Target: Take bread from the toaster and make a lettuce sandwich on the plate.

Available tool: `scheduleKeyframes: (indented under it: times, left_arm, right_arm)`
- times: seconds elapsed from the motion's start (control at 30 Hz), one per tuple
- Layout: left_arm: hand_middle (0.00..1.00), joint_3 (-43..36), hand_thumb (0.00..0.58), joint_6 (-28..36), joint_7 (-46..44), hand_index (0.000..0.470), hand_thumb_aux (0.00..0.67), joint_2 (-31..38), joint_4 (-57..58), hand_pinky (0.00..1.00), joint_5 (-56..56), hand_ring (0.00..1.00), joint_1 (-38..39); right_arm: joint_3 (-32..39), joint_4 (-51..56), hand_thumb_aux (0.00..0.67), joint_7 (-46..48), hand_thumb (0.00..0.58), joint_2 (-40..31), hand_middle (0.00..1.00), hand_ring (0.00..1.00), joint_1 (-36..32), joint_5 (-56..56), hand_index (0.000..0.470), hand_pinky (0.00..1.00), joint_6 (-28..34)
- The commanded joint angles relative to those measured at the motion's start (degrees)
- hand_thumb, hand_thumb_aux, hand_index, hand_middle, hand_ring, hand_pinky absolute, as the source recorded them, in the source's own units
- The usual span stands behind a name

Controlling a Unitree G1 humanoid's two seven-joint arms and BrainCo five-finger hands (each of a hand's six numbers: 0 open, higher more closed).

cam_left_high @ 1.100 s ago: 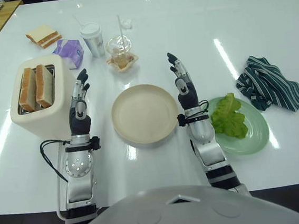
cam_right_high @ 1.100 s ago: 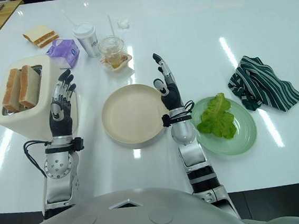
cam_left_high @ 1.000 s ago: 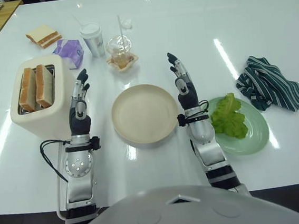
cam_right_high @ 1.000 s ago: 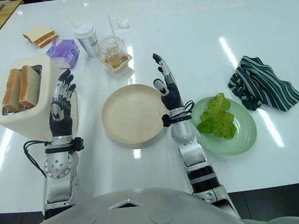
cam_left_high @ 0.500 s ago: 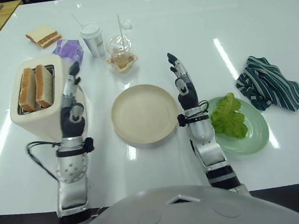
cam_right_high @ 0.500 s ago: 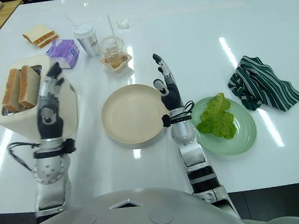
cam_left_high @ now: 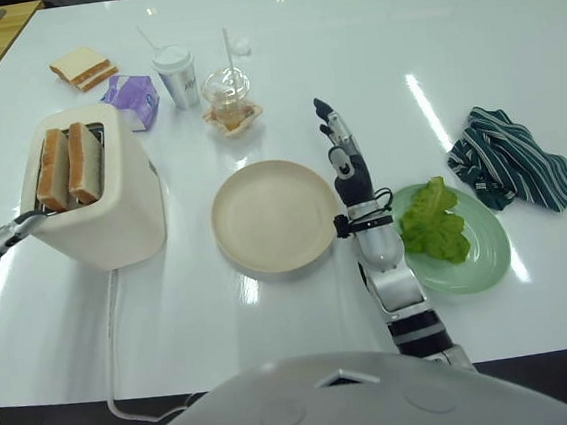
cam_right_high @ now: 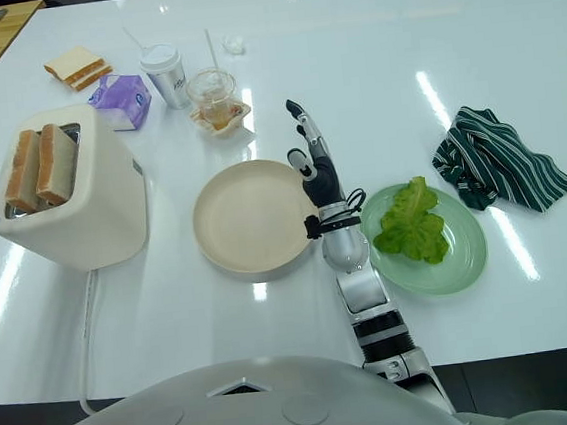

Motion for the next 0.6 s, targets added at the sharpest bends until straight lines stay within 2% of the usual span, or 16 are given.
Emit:
scheduleKeyframes:
  times: [0.03, 0.27, 0.6]
  left_arm:
    - [0.0, -3.7, 0.0, 3.9, 1.9, 0.0, 0.0, 2.7, 4.8, 0.0, 7.7, 0.0, -1.4]
    - [0.0, -7.3, 0.0, 10.0, 3.6, 0.0, 0.0, 4.1, 7.0, 0.0, 11.7, 0.0, -2.8]
    - [0.0, -11.6, 0.0, 14.3, 5.1, 0.0, 0.0, 5.6, 5.7, 0.0, 13.6, 0.0, -3.9]
  right_arm:
    - [-0.1, 0.3, 0.0, 0.0, 0.0, -0.1, 0.0, 0.0, 0.0, -0.1, 0.0, 0.0, 0.0]
    - [0.5, -0.5, 0.0, 0.3, 0.0, 0.0, 0.0, 0.0, 0.6, -0.3, 0.0, 0.0, 0.5]
    - [1.1, -0.7, 0.0, 0.5, 0.0, 0.0, 0.0, 0.0, 0.8, -0.5, 0.0, 0.0, 1.1]
